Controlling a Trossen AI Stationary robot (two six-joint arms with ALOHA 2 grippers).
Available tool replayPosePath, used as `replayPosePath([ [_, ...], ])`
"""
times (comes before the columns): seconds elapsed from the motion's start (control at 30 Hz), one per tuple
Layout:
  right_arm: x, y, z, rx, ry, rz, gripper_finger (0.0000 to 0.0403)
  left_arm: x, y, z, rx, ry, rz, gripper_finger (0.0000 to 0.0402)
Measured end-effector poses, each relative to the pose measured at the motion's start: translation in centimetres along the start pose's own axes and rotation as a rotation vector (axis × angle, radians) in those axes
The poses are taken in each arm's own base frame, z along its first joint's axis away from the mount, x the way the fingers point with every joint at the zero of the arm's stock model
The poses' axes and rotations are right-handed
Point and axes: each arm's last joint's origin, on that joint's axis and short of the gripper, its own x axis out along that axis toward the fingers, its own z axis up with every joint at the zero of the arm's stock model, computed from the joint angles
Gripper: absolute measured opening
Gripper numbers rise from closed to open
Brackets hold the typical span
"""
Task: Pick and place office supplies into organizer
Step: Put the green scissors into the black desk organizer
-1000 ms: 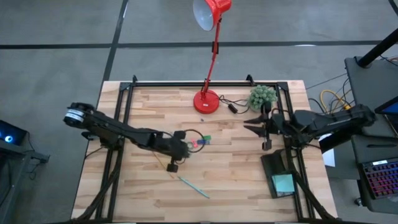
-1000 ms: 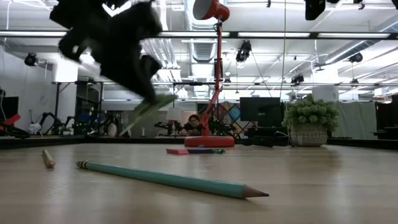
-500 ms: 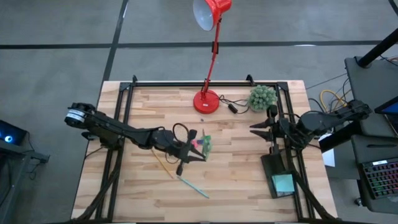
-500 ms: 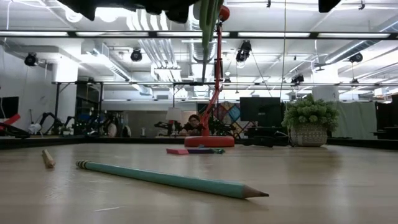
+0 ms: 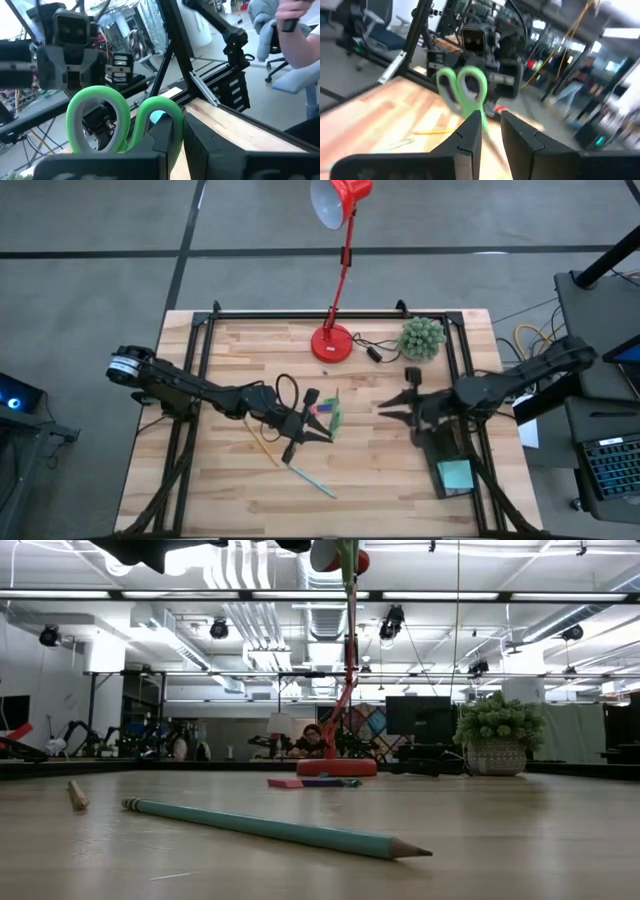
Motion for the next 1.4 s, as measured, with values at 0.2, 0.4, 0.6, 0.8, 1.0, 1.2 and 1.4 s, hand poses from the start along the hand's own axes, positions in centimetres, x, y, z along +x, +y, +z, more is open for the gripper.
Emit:
replayPosePath([
  [0.2, 3.5, 1.2, -0.1, -0.188, -0.022, -0.017, 0.0099, 0.0, 0.0, -0.1, -0.001, 0.004, -0.001, 0.0011],
  [0.4, 6.2, 1.2, 1.2, -0.221, 0.008, -0.063, 0.0152, 0.0, -0.1, -0.1, -0.003, 0.006, -0.002, 0.0011],
  [0.6, 8.0, 1.3, 1.6, -0.237, 0.085, -0.019, 0.0181, 0.0, -0.1, -0.1, -0.003, 0.005, -0.002, 0.0011],
  [0.8, 8.6, 0.4, 1.9, -0.18, 0.165, -0.032, 0.0182, 0.0, -0.1, -0.1, -0.003, 0.005, -0.002, 0.0011],
  [1.0, 9.0, -0.2, 2.1, -0.17, 0.169, -0.05, 0.0171, 0.0, 0.0, 0.0, -0.001, 0.002, 0.001, 0.0011],
  [1.2, 9.0, -0.1, 2.1, -0.169, 0.153, -0.021, 0.0153, 0.0, 0.0, 0.0, -0.001, 0.002, 0.0, 0.0011],
  [1.4, 10.0, 0.4, 1.6, -0.191, 0.176, -0.005, 0.0133, 0.0, 0.0, 0.0, -0.001, 0.002, -0.001, 0.0011],
])
